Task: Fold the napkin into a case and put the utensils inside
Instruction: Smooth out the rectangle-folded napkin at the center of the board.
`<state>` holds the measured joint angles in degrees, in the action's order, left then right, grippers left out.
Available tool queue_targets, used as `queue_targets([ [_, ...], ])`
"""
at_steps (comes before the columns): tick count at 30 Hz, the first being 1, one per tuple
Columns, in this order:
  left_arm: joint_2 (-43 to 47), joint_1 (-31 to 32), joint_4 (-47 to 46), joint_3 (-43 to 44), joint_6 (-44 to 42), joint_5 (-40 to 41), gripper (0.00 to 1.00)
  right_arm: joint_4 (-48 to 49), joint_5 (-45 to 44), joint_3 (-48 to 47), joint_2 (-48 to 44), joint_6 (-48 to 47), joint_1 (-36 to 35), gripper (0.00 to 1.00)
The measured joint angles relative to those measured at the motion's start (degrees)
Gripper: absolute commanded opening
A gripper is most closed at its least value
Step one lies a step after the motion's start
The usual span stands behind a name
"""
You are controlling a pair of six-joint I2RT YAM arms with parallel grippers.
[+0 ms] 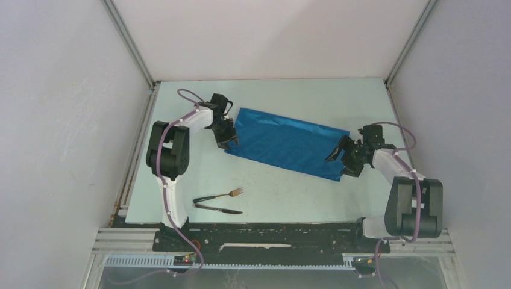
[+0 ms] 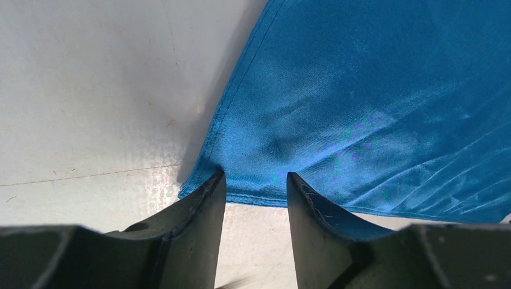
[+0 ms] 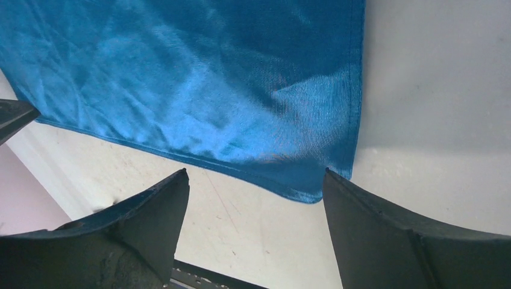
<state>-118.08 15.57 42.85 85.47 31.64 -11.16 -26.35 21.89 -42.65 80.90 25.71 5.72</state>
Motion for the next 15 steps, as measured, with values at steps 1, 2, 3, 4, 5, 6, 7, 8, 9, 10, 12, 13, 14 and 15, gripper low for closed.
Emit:
queue_targets([
  [1,0.0,0.0,-0.02,0.0,-0.02,0.0,0.49,-0.33,-0.13,0.0,-0.92,-0.11,0.11,0.88],
  [2,0.02,0.0,-0.02,-0.02,-0.02,0.0,0.49,-0.85,-0.15,0.0,-1.97,-0.26,0.5,0.88],
  [3,0.02,0.0,0.0,-0.02,-0.02,0.0,0.49,-1.27,-0.15,0.0,-2.54,-0.39,1.05,0.88],
  [4,0.02,0.0,0.0,-0.02,-0.02,0.02,0.49,-1.62,-0.15,0.0,-2.89,-0.55,1.81,0.88],
  [5,0.02,0.0,-0.02,-0.02,-0.02,0.02,0.49,-1.79,-0.17,0.02,-2.95,-0.63,2.36,0.89],
  [6,0.04,0.0,0.0,-0.02,-0.02,0.0,0.49,-1.81,-0.2,0.13,-2.95,-0.81,3.04,0.88],
  [7,0.04,0.0,0.0,-0.02,0.0,0.0,0.49,-1.81,-0.22,0.37,-2.95,-0.96,3.76,0.88],
  [8,0.07,0.0,-0.02,-0.04,0.0,0.0,0.49,-1.79,-0.15,0.63,-2.95,-1.03,4.33,0.88],
  [9,0.09,0.0,-0.07,-0.07,-0.02,0.0,0.49,-1.77,0.02,0.79,-2.78,-1.05,4.85,0.88],
  [10,0.11,0.0,-0.09,-0.11,-0.02,0.0,0.49,-1.62,0.26,0.85,-2.45,-1.09,5.18,0.88],
  [12,0.13,0.0,-0.15,-0.15,0.0,0.0,0.49,-0.85,1.18,0.85,-0.96,-1.14,5.55,0.88],
  [13,0.13,0.0,-0.15,-0.15,0.0,0.02,0.49,-0.48,1.53,0.87,-0.04,-1.11,5.53,0.88],
  [14,0.13,0.0,-0.15,-0.15,0.0,0.02,0.49,-0.17,1.88,0.94,0.79,-1.11,5.42,0.88],
  [15,0.13,0.0,-0.15,-0.15,0.0,0.0,0.49,0.02,2.12,1.01,1.36,-1.14,5.27,0.87],
])
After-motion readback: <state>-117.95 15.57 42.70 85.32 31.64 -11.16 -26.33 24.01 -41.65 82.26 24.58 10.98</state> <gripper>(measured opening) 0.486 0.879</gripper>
